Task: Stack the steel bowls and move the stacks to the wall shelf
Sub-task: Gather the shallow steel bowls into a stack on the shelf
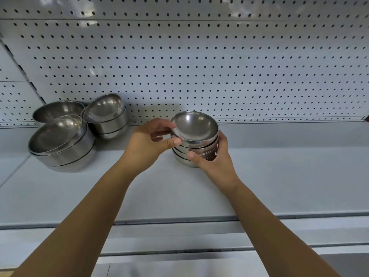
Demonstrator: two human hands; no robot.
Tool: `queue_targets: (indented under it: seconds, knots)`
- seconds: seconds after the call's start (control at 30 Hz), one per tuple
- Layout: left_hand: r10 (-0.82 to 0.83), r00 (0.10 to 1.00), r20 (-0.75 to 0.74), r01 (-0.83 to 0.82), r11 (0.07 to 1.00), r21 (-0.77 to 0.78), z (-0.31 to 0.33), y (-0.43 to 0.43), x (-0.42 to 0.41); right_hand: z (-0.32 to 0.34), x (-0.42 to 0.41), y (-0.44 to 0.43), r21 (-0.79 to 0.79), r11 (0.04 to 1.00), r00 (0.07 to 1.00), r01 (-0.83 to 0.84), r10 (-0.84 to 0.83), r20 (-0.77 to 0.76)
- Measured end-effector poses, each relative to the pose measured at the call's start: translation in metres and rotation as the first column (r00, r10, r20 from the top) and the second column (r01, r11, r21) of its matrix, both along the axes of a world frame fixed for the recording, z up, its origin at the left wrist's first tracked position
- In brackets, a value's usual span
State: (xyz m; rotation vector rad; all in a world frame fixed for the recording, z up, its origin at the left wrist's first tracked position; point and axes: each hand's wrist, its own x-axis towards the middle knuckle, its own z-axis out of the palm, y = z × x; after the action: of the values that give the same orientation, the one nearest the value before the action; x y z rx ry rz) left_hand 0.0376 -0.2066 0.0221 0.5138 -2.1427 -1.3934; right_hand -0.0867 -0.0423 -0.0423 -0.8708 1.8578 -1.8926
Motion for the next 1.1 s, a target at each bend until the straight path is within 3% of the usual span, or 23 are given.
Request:
queue_targets:
  seconds: [0.47,0.57,0.67,0.73,0.87,1.1]
  knots:
    - [0.016,0.996,-0.082,-0.007,0.994,0.112,-0.009,0.007,0.005,0.002,0.001,0.0,-0.004,1.0,1.0,-0.008,0.007,-0.016]
    - [0.216,0.971,-0.101,-0.209,0.975,0.077,-0.01,-0.012,0.005,0.002,0.0,-0.001,0.016,1.0,1.0,-0.019,0.02,-0.023]
    - [0.486,0.87,-0.088,-0.49,0.871,-0.034,-0.015,-0.039,0.006,0.003,0.001,-0.001,0.032,0.999,0.999,-0.026,0.027,-0.031]
    - [0.575,0.814,-0.085,-0.581,0.798,-0.159,-0.02,-0.062,0.009,0.003,0.001,-0.002,0.041,0.999,0.999,-0.032,0.033,-0.038]
    - [0.636,0.771,0.025,-0.597,0.736,-0.319,-0.017,-0.094,0.007,0.001,0.002,-0.004,0.079,0.995,0.996,-0.055,0.06,-0.063]
    - [0.627,0.779,0.035,-0.599,0.758,-0.259,-0.009,-0.105,-0.004,0.0,0.003,-0.003,0.107,0.992,0.994,-0.068,0.076,-0.078]
